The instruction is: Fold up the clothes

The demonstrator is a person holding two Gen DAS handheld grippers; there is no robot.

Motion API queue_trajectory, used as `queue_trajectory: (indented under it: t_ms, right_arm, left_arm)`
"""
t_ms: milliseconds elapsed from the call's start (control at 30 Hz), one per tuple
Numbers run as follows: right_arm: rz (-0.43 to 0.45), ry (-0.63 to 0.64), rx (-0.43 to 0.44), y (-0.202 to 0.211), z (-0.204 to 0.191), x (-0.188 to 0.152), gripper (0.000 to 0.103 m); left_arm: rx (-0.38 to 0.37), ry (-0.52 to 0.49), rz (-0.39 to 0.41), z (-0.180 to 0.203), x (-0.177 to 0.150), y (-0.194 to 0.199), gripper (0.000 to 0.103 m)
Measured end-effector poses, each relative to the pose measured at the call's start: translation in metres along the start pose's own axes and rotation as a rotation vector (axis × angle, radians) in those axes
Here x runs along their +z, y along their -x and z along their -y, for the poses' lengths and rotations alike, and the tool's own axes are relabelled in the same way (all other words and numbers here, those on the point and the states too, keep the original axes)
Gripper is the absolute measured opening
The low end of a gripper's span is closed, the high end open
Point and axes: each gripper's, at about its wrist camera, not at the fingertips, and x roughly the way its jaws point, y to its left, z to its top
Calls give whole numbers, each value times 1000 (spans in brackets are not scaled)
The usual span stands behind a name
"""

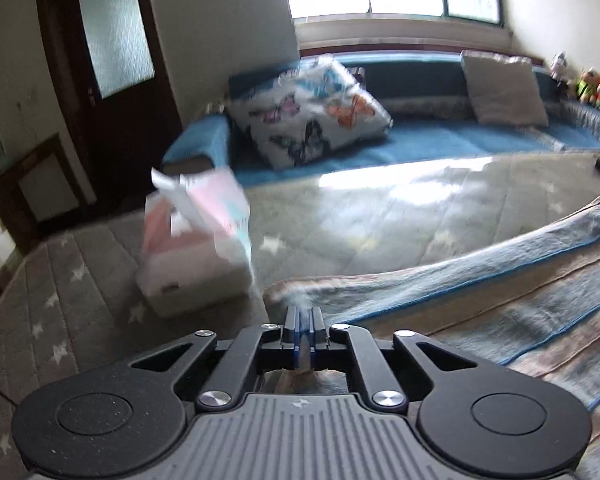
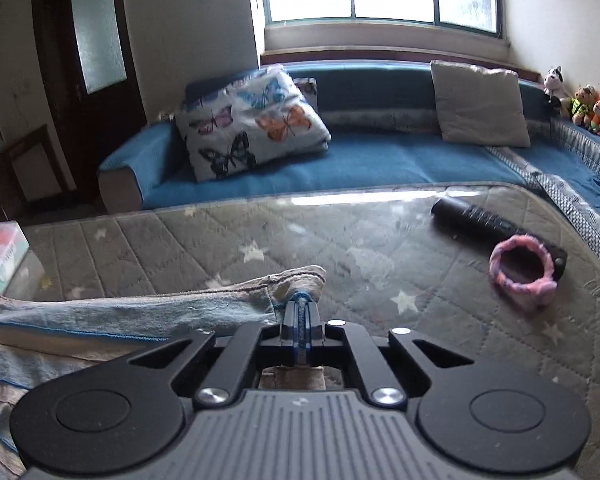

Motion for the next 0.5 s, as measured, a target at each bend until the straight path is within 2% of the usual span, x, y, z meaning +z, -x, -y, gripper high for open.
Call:
queue_trajectory:
  t_ms: [100,133,167,200,267,333,500]
  right_arm:
    - [-32,11,-4,-1,-2,-6,8]
    - [-42,16,-5,-1,-2,-8,9]
    - [-46,33,1,4,-5,-9,9]
    - [-51,50,8,9,-8,-10,11]
    - [-56,72,30,23,-13,-12,21]
    - [-62,95,53,36,-20,-15,24]
    - [-73,176,101,74,-42,-31,24]
  left_arm:
    - [1,-12,-14,1,-4,5,9]
    - [1,-16,-19,2,-6,7,17]
    - [2,-20,-23,2,-7,8,30]
    - [2,-24,-28,3,-9,10,33]
    - [3,-32,-37,3,-11,14,42]
    - [-7,-46,-36,7,-15,23,50]
    - [-25,-82,-22,19,-23,52,57]
